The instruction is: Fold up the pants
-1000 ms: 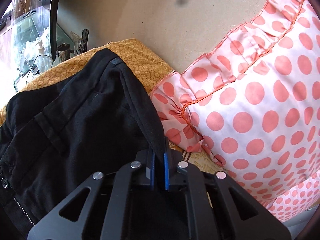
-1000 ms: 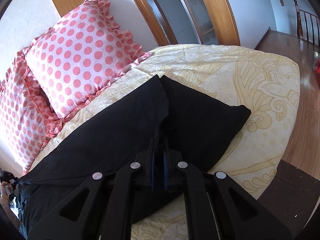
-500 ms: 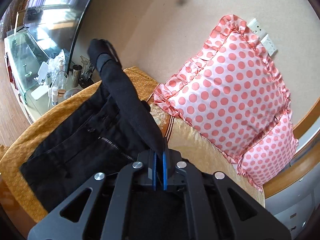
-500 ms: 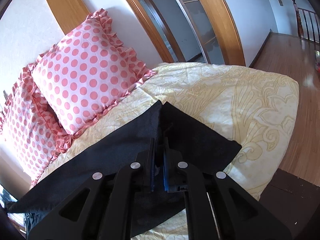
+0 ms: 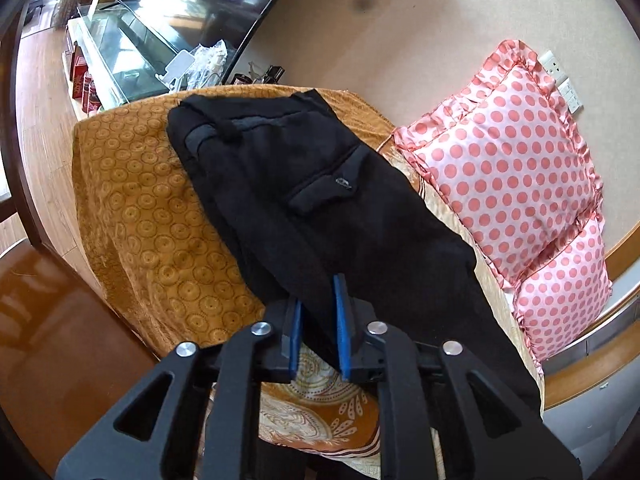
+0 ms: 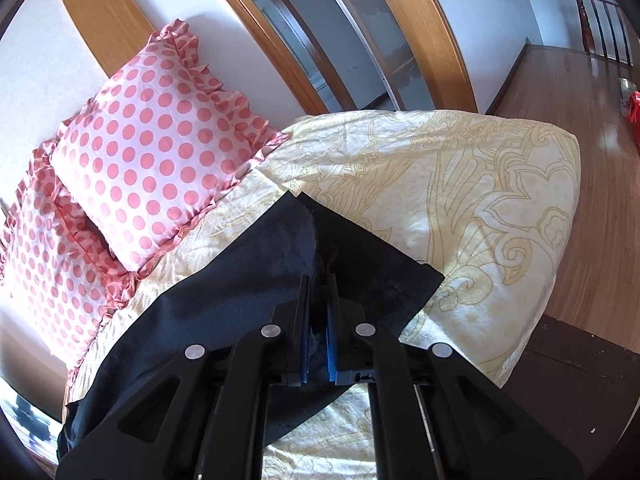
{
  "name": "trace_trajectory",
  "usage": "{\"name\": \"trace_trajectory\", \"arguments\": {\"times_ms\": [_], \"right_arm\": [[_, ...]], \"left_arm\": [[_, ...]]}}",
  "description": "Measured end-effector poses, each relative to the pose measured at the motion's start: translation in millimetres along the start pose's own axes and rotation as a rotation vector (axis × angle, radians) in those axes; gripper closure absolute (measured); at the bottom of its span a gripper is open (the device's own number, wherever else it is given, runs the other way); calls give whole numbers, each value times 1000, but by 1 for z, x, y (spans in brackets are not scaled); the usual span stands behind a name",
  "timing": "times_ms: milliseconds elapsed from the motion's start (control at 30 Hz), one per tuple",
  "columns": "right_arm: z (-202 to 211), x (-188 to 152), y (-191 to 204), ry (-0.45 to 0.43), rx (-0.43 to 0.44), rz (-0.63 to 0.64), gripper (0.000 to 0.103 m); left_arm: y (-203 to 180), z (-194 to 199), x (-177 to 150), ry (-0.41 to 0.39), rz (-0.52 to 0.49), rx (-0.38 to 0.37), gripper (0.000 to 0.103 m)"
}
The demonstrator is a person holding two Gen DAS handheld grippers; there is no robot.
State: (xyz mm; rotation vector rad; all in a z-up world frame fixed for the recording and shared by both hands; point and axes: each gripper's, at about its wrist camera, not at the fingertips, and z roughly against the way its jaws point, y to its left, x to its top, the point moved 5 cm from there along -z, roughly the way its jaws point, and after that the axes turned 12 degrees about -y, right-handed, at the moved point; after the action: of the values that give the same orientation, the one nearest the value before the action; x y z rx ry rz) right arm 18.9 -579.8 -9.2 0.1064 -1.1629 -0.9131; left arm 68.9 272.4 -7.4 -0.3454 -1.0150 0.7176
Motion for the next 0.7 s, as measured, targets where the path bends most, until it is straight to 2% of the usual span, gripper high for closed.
{"name": "trace_trajectory", "arguments": {"times_ms": [33, 167, 367, 567, 633, 700], "right_arm": [[0, 0, 0, -1, 3, -2, 98], [-2, 1, 0, 5, 5, -7, 98], [-6, 13, -2, 14, 17, -24, 98], [15, 65, 10, -92, 30, 32, 98], [10, 63, 6, -62, -14, 78, 98], [-1, 47, -5, 10, -76, 123, 97]], "left_arm": [[0, 0, 4, -9, 2, 5, 71], [1, -5, 15, -26, 22, 23, 66], [0, -12, 12, -23, -14, 56, 67], [-1, -17, 15, -10, -44, 80, 72], [-1, -18, 15, -5, -53, 85, 73], [0, -18, 14, -2, -58, 88, 73]]}}
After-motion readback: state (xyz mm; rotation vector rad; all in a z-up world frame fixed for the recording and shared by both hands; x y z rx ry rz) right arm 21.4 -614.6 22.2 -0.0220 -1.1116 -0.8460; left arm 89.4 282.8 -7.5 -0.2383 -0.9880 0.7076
